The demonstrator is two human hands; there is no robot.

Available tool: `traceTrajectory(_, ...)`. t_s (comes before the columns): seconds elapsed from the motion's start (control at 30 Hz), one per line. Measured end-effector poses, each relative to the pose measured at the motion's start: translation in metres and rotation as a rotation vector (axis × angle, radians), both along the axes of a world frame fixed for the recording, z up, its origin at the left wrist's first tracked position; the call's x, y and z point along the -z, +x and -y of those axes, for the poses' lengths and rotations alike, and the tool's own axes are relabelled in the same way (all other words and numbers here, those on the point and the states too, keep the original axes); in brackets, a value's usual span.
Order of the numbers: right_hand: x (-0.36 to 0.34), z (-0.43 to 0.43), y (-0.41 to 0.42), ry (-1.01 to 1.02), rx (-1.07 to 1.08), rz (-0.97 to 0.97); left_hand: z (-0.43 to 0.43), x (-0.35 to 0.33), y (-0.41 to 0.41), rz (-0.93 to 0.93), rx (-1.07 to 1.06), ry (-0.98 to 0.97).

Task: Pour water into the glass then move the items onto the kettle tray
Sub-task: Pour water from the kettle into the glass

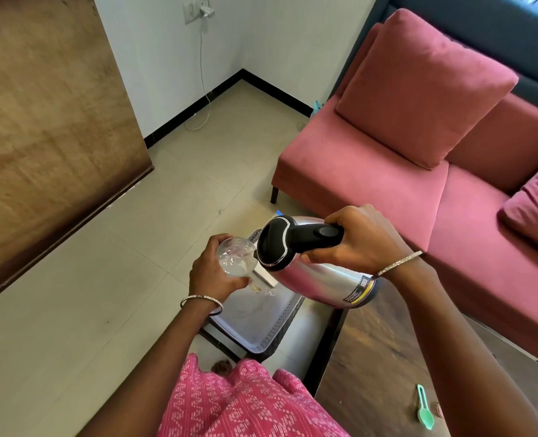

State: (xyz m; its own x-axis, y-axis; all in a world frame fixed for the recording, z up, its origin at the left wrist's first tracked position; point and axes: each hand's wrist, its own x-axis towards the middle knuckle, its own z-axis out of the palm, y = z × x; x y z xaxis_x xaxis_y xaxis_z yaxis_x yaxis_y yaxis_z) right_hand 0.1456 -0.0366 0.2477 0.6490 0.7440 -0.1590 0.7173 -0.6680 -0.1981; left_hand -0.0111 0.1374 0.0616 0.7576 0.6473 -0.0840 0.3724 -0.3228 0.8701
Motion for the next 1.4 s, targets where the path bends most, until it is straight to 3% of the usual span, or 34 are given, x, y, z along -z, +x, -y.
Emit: traceTrajectory(1.4,0.003,-0.003,0.011,-0.017,-0.012,0.012,0.004,0.000,0.014,-0.053,-0.030,-0.073)
